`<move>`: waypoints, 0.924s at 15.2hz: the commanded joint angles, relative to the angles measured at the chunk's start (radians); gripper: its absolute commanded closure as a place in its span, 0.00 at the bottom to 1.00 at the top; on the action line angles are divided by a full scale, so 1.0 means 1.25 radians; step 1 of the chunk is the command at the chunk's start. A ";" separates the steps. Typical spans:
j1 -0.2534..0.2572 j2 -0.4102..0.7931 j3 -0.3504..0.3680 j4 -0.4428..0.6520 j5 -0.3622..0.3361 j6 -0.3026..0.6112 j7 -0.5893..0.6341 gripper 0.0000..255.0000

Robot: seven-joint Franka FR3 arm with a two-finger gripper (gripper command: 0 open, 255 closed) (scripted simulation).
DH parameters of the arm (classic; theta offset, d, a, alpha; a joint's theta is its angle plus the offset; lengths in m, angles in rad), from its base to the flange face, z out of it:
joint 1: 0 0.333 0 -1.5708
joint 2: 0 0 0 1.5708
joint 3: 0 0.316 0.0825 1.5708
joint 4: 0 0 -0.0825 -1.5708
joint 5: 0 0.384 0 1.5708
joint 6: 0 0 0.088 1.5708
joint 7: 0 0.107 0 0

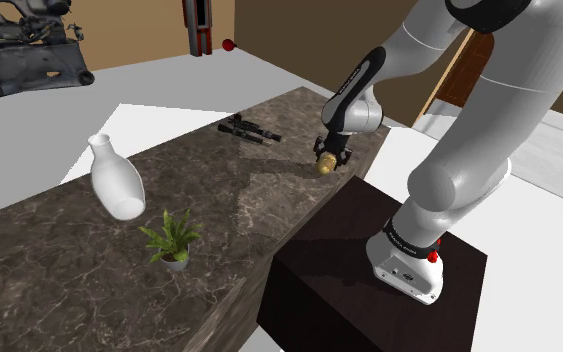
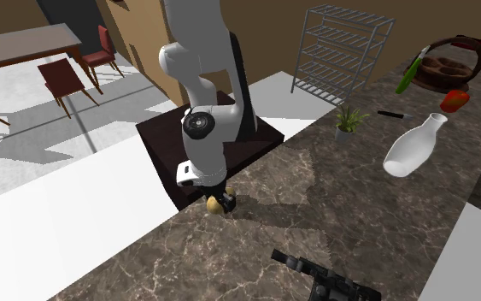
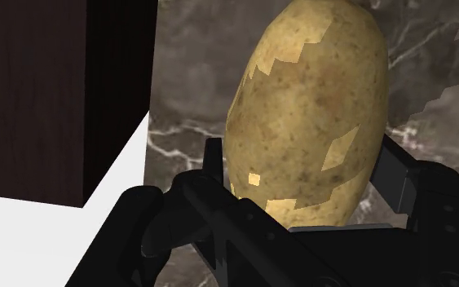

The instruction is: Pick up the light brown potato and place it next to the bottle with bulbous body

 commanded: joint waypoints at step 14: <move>0.009 -0.086 -0.022 -0.009 -0.059 -0.074 0.046 1.00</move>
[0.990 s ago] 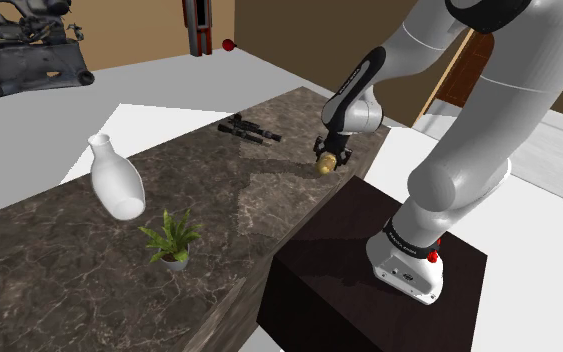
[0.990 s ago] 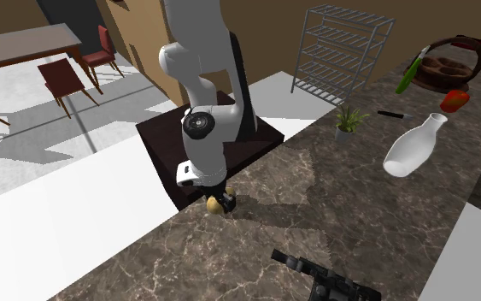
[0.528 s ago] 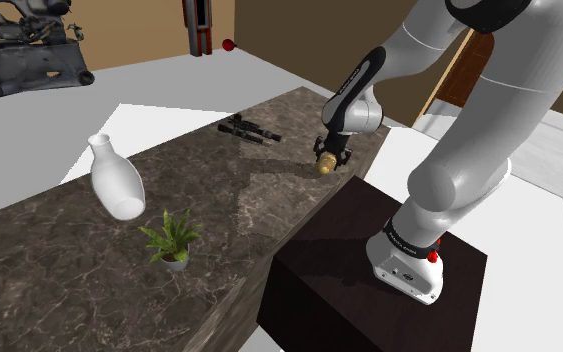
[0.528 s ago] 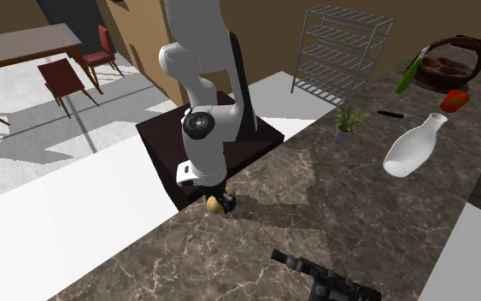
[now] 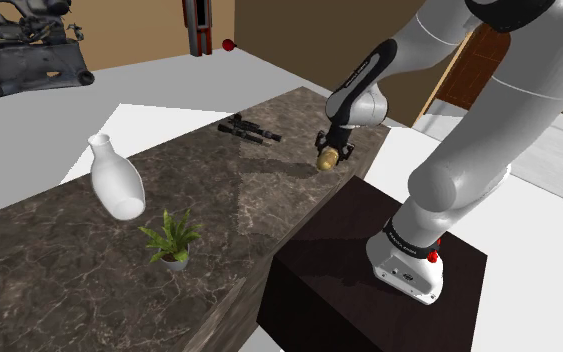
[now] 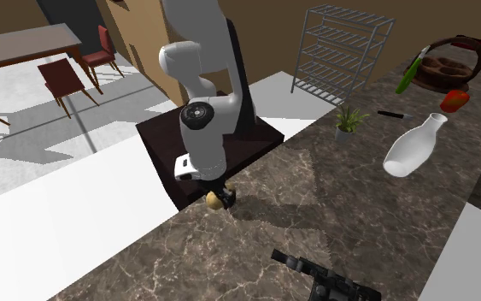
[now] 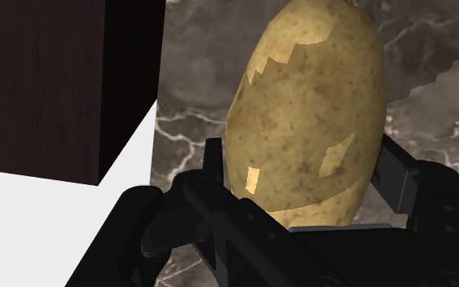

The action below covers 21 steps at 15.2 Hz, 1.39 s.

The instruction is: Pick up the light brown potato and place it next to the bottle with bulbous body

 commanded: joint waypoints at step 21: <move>-0.019 -0.265 -0.001 0.034 -0.103 -0.295 0.083 1.00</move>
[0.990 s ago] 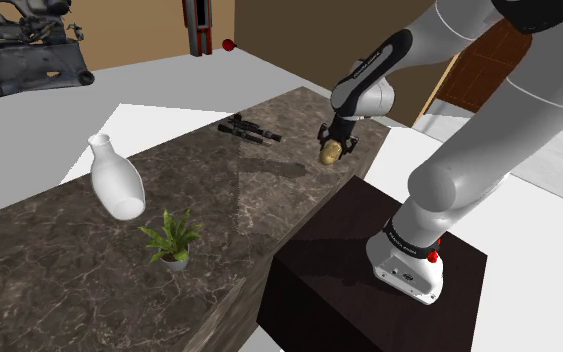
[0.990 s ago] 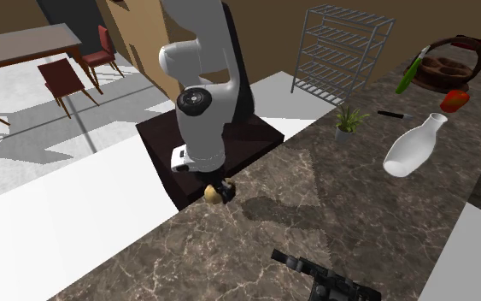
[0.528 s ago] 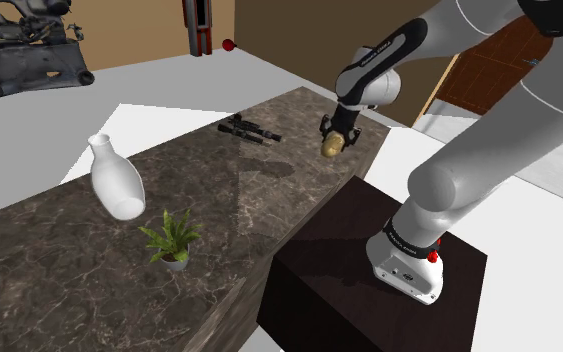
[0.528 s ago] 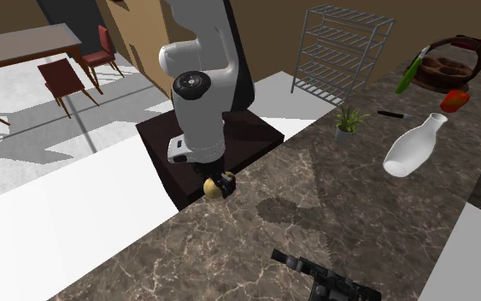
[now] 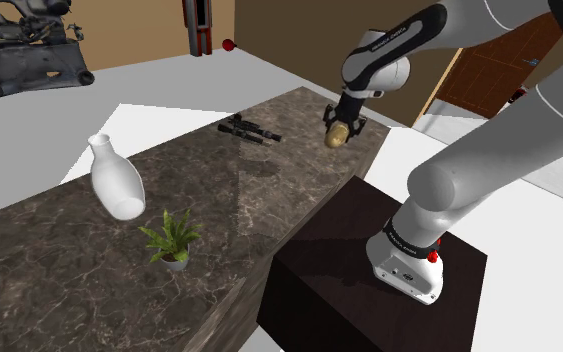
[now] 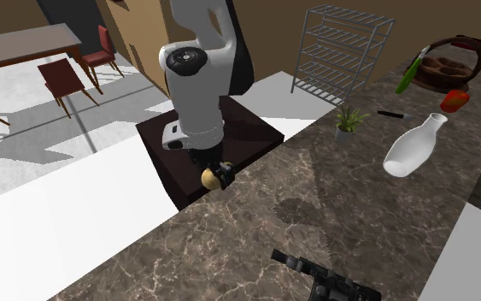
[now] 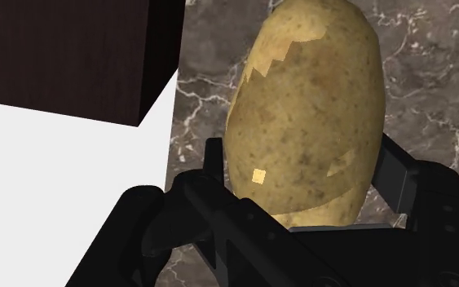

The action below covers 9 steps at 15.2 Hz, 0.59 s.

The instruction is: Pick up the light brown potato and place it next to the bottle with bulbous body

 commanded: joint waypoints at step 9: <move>-0.005 -0.085 0.008 0.048 -0.012 -0.133 0.015 1.00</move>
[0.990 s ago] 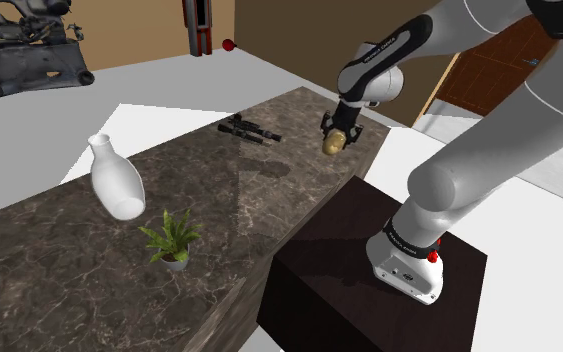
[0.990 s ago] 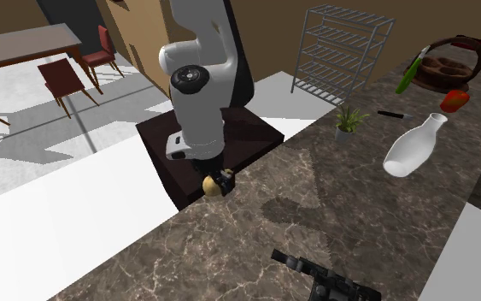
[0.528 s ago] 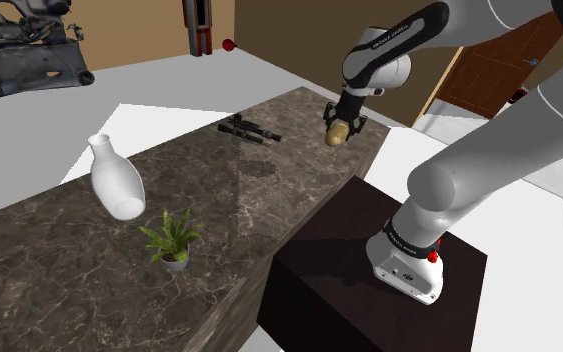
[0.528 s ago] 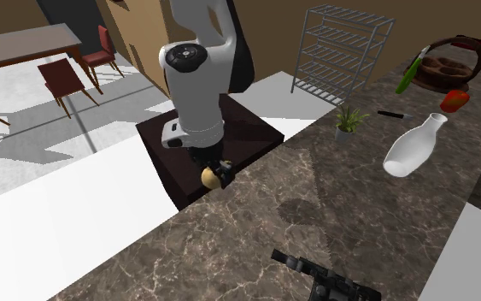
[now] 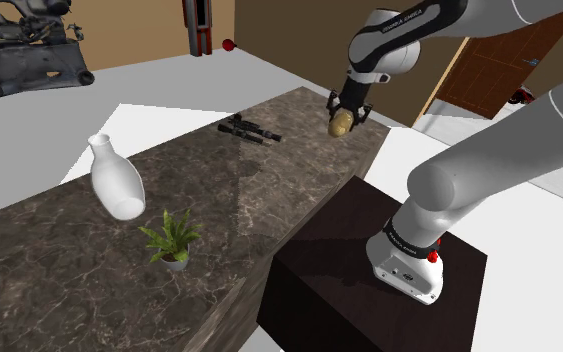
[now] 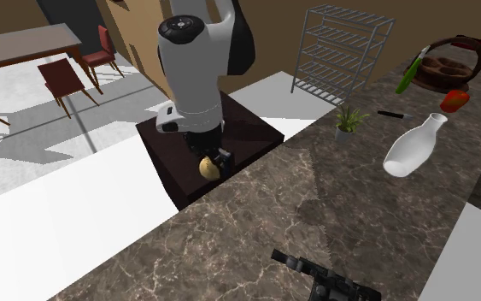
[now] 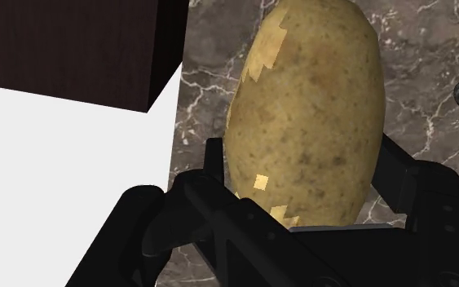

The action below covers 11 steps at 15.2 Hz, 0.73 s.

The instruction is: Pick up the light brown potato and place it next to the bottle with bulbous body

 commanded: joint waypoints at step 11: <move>-0.003 -0.072 0.007 0.079 -0.006 -0.150 0.010 1.00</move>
